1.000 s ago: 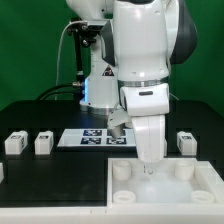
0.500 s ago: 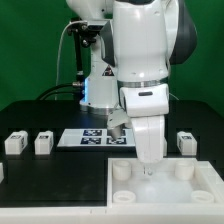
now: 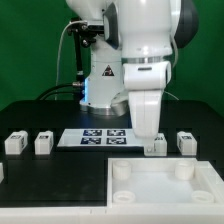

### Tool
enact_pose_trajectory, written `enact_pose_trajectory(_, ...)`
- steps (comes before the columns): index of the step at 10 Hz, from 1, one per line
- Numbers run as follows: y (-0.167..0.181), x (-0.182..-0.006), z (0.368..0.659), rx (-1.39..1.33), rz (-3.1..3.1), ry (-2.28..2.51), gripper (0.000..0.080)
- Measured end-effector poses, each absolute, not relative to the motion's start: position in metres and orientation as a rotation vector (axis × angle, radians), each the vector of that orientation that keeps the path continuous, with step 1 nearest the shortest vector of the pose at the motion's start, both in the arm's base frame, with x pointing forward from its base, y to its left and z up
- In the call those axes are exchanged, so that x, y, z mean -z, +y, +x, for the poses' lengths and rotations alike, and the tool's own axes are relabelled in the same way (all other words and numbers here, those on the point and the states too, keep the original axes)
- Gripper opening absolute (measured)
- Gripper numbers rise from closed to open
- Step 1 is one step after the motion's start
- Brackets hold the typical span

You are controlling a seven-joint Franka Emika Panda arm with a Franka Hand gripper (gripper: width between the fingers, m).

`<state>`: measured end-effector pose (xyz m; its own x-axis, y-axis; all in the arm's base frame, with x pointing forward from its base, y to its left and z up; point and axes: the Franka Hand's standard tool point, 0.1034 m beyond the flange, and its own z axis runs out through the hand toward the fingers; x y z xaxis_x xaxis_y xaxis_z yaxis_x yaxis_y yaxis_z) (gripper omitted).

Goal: Assemble one leg

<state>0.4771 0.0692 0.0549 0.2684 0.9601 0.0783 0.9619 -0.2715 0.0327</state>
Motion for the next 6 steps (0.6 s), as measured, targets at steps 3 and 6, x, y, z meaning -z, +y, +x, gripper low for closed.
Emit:
enact_pose_trajectory(3,0.108,-0.068,0.482,0.138,-2.793,-1.354,0.0649)
enact_pose_trajectory(6,0.120,-0.065,0.476,0.133,-2.949,-0.875,0.0649)
